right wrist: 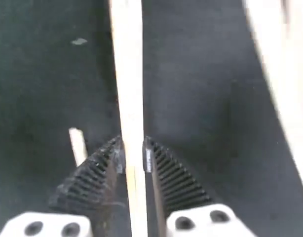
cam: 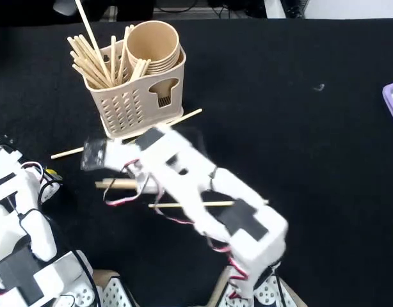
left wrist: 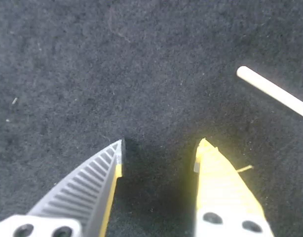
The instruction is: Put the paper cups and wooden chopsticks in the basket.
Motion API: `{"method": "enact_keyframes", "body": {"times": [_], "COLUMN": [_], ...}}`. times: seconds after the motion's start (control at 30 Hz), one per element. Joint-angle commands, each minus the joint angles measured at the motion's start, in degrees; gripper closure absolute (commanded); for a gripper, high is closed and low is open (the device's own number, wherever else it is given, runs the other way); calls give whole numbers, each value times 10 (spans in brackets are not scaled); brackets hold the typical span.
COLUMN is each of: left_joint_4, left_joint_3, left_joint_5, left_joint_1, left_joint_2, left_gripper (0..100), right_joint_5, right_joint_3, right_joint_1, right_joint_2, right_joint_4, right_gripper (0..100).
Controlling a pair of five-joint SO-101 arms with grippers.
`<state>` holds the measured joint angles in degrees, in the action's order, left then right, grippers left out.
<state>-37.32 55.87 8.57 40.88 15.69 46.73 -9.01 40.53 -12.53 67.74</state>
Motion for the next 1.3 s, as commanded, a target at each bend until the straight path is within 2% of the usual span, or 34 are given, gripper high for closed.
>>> {"method": "enact_keyframes", "body": {"times": [0.0,0.2,0.4,0.53,0.73,0.9,0.97,1.07,1.27], "left_joint_4": [5,5,5,5,5,5,5,5,5], "left_joint_3": [-18,-18,-18,-17,-17,-18,-17,-17,-18], "left_joint_5": [-5,-5,-5,-5,-5,-5,-5,-5,-5], "left_joint_1": [5,5,5,5,5,5,5,5,5], "left_joint_2": [-1,-1,-1,-1,-1,-1,-1,-1,-1], "left_gripper": [762,762,762,762,762,762,762,762,762], "right_joint_5": [-16,-94,-229,-273,-271,-260,-223,-176,-163], "right_joint_3": [0,-3,18,41,-64,-177,-178,-142,-56], "right_joint_1": [-55,-96,-30,-25,14,44,51,54,11], "right_joint_2": [107,211,342,372,332,204,138,51,-54], "right_joint_4": [4,5,-21,-61,-29,-162,-207,-218,-218], "right_gripper": [988,988,988,988,972,776,721,687,681]}}
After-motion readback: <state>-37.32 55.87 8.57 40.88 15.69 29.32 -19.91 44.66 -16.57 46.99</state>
